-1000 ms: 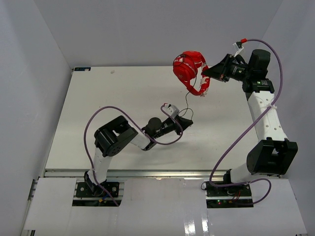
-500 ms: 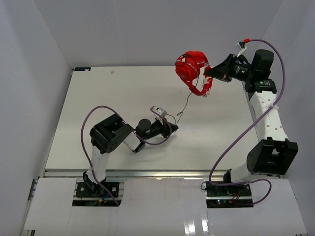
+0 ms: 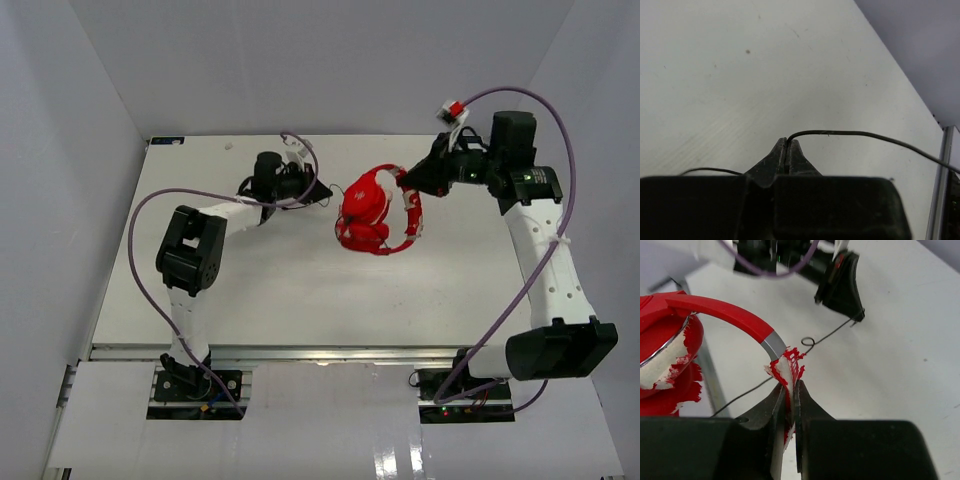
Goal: Wrap the headphones
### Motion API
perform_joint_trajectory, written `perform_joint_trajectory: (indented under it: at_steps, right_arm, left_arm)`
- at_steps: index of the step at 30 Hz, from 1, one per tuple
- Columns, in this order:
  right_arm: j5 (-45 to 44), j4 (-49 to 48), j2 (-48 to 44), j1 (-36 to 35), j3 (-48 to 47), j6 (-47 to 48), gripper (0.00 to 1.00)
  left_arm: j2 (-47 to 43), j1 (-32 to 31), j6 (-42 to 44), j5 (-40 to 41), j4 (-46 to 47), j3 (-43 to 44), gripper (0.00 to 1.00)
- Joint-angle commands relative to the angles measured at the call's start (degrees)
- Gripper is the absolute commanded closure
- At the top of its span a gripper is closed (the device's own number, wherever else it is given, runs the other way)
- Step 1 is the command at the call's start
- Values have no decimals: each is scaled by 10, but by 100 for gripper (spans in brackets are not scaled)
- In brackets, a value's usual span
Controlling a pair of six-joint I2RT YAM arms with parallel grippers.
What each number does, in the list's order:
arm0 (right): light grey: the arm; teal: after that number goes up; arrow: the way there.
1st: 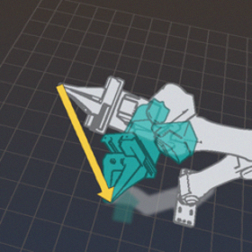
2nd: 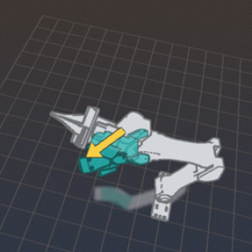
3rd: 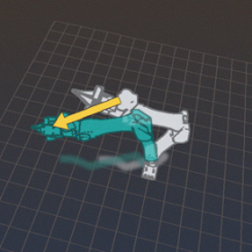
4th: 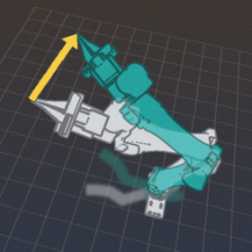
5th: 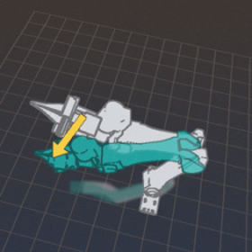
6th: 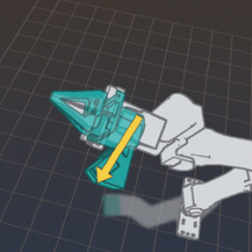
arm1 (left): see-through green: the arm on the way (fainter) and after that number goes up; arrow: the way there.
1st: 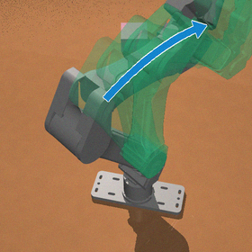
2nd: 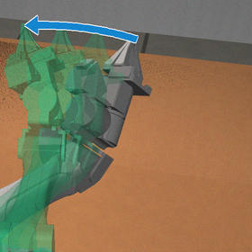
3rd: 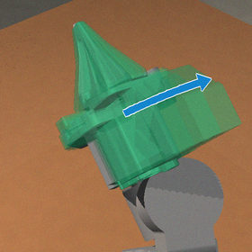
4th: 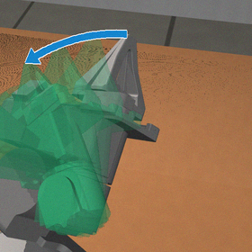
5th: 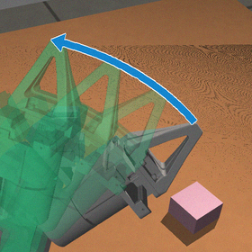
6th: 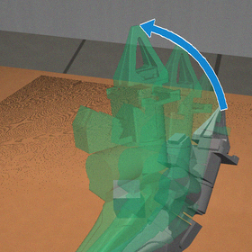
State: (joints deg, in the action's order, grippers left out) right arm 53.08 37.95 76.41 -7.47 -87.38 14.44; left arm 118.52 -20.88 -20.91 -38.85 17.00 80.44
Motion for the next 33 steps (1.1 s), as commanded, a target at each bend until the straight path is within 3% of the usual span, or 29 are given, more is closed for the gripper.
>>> perform_joint_trajectory:
  at_steps: [1,5,10,16,25,30,33]
  right_arm:
    - [-188,59,-67,-78,90,225,92]
    - [-376,-38,-79,-130,159,237,92]
    - [-575,-170,-71,-174,213,232,92]
    - [-764,-327,-24,-235,250,141,92]
    - [-855,-388,68,-213,180,-31,92]
    - [-754,-325,96,-159,114,-176,92]
    - [-635,-283,110,-109,76,-265,92]
  left_arm:
    - [-14,46,48,-136,-274,126,100]
    - [-44,52,68,-180,-374,178,100]
    - [-125,38,20,-192,-398,140,100]
    - [-128,-57,-81,-223,-398,149,100]
    - [-169,-124,-276,-217,-193,66,100]
    - [-204,-158,-313,-163,-138,22,100]
    - [-223,-169,-315,-124,-102,-31,100]
